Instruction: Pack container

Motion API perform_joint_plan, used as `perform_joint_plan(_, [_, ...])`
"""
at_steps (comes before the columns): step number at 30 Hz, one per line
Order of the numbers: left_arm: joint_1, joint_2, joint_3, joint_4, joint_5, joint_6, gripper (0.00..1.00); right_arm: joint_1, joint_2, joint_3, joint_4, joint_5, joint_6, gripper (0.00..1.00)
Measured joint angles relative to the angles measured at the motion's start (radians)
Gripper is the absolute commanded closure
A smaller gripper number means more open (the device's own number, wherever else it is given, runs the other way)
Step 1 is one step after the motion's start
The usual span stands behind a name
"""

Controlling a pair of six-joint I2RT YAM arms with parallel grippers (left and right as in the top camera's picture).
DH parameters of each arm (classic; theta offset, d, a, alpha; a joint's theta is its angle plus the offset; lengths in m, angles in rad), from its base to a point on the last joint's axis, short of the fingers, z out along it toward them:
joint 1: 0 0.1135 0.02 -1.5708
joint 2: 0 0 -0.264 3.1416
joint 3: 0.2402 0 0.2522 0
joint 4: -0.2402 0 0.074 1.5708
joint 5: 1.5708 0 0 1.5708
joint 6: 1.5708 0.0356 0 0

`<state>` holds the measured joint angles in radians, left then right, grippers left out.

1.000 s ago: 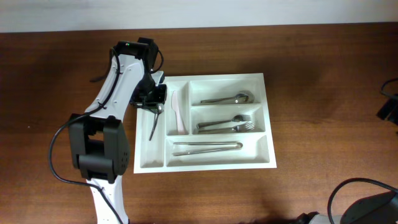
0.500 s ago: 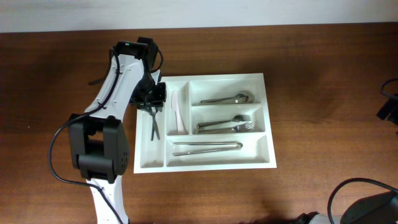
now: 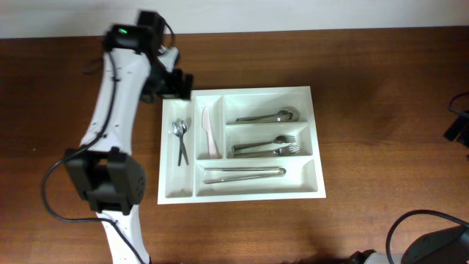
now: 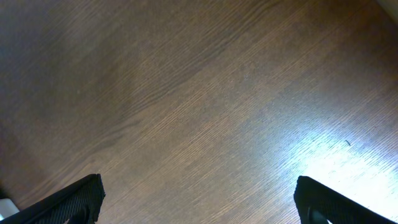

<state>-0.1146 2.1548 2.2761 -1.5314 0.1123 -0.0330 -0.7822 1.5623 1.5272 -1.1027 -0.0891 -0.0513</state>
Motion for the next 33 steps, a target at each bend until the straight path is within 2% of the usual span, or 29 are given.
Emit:
perform_joint_plan(4, [0.047, -0.062, 0.088, -0.034, -0.001, 0.035, 0.01, 0.000, 0.000, 0.000, 0.000, 0.000, 0.000, 0.01])
perform_joint_plan(16, [0.103, -0.441, 0.088, -0.148, -0.023, 0.079, 0.01, 0.000, 0.000, 0.000, 0.000, 0.000, 0.000, 0.01])
perform_joint_plan(22, [0.077, -0.720, -0.109, -0.132, -0.018, 0.076, 0.01, 0.000, 0.000, 0.000, 0.000, 0.000, 0.000, 0.01])
perform_joint_plan(33, [0.065, -1.353, -0.565, -0.041, 0.016, -0.073, 0.01, 0.000, 0.000, 0.000, 0.000, -0.003, 0.000, 0.01])
